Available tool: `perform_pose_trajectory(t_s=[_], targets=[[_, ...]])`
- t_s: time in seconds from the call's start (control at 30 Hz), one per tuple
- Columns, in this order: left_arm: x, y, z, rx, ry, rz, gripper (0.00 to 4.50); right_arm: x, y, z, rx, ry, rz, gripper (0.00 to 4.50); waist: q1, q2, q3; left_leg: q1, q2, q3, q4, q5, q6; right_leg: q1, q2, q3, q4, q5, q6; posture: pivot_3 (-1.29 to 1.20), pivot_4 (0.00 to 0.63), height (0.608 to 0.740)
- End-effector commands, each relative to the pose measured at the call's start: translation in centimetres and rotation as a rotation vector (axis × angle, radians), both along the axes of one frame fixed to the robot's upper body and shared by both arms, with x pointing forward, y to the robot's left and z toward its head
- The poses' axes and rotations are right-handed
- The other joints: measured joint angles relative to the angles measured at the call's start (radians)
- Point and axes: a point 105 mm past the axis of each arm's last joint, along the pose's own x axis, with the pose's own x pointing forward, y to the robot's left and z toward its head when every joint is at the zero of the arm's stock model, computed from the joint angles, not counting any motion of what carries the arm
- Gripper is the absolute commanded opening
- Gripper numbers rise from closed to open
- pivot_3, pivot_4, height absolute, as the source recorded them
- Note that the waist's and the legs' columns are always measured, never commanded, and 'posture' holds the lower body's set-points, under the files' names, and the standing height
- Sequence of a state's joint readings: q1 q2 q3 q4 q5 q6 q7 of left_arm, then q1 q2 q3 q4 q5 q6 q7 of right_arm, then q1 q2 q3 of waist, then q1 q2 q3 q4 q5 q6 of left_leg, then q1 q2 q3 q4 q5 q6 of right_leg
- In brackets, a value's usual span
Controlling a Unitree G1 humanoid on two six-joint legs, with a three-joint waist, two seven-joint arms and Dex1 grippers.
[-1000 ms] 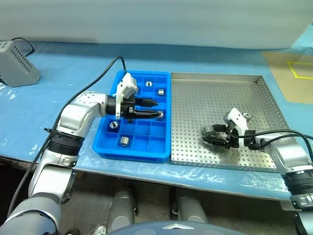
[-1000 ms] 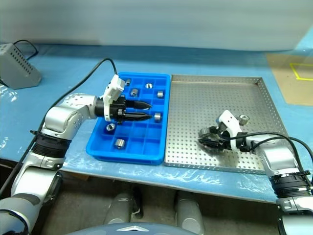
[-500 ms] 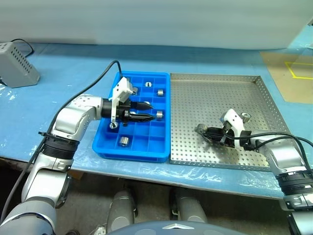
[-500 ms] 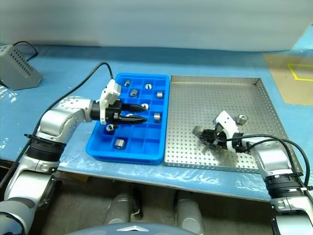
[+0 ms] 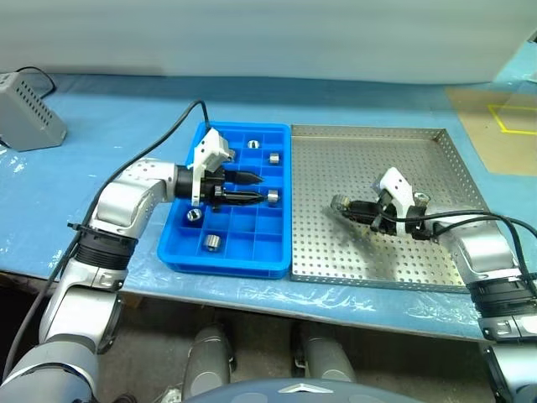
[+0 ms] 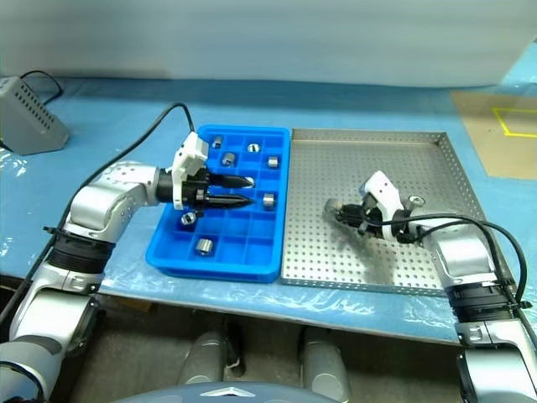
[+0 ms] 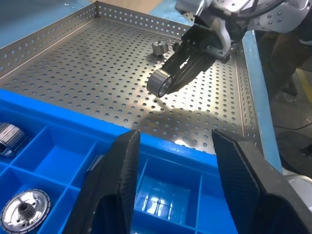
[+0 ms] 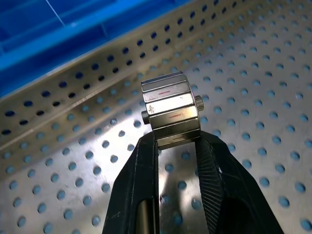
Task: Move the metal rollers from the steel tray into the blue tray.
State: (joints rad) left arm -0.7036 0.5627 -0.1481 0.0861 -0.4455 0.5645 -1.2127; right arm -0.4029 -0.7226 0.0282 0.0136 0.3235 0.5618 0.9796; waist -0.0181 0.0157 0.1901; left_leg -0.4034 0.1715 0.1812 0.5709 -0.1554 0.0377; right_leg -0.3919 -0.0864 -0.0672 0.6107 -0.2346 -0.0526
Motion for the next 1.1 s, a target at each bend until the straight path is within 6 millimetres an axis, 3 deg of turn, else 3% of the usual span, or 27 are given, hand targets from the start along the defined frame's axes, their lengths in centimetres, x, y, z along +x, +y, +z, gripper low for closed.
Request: perform_pose_trajectory(t_s=[0.03, 0.23, 0.43, 0.57, 0.83, 1.1], targets=[[0.0, 1.7, 1.3, 0.007, -0.057, 0.045, 2.47, 0.0, 2.2, 3.5, 0.044, -0.108, 0.081, 0.67, 0.001, 0.0, 0.0, -0.001, 0.0, 0.0, 0.0, 0.0, 0.0, -0.001, 0.0, 0.0, 0.0, 0.0, 0.0, -0.3, 0.15, 0.74], [-0.1, 4.5, 1.8, 0.045, -0.1, 0.131, 2.47, -1.1, 7.4, 5.9, 0.107, -0.132, 0.287, 0.67, 0.006, 0.0, 0.0, -0.001, 0.0, 0.0, 0.0, 0.001, -0.002, -0.003, 0.0, 0.0, 0.004, 0.0, 0.0, -0.22, 0.15, 0.74], [-0.5, 7.1, 1.8, 0.087, -0.118, 0.227, 2.47, -1.5, 10.4, 4.3, 0.087, -0.074, 0.432, 0.67, 0.023, 0.0, 0.0, -0.001, 0.0, 0.0, 0.0, 0.0, -0.006, -0.003, 0.0, 0.0, 0.006, 0.0, 0.0, -0.14, 0.15, 0.74], [-1.2, 7.3, 1.6, 0.079, -0.113, 0.25, 2.47, -2.7, 10.5, 2.7, 0.052, 0.006, 0.516, 0.67, 0.048, 0.0, 0.0, -0.001, 0.0, 0.0, 0.0, 0.0, -0.006, -0.003, -0.001, 0.0, 0.006, 0.0, 0.0, -0.09, 0.15, 0.74], [-2.7, 6.6, 0.6, 0.09, -0.074, 0.227, 2.47, -5.5, 10.4, 1.5, 0.053, 0.131, 0.647, 0.67, 0.065, 0.0, 0.0, 0.0, 0.0, 0.0, 0.0, 0.001, -0.008, -0.004, -0.001, 0.0, 0.008, 0.0, 0.0, -0.08, 0.15, 0.74], [-2.4, 5.9, 0.7, 0.084, -0.074, 0.215, 2.47, -5.2, 10.9, -0.3, 0.075, 0.178, 0.628, 0.67, 0.063, 0.0, 0.0, 0.001, 0.0, -0.001, 0.0, 0.002, -0.01, -0.005, -0.001, 0.0, 0.011, 0.0, 0.0, -0.1, 0.15, 0.74]])
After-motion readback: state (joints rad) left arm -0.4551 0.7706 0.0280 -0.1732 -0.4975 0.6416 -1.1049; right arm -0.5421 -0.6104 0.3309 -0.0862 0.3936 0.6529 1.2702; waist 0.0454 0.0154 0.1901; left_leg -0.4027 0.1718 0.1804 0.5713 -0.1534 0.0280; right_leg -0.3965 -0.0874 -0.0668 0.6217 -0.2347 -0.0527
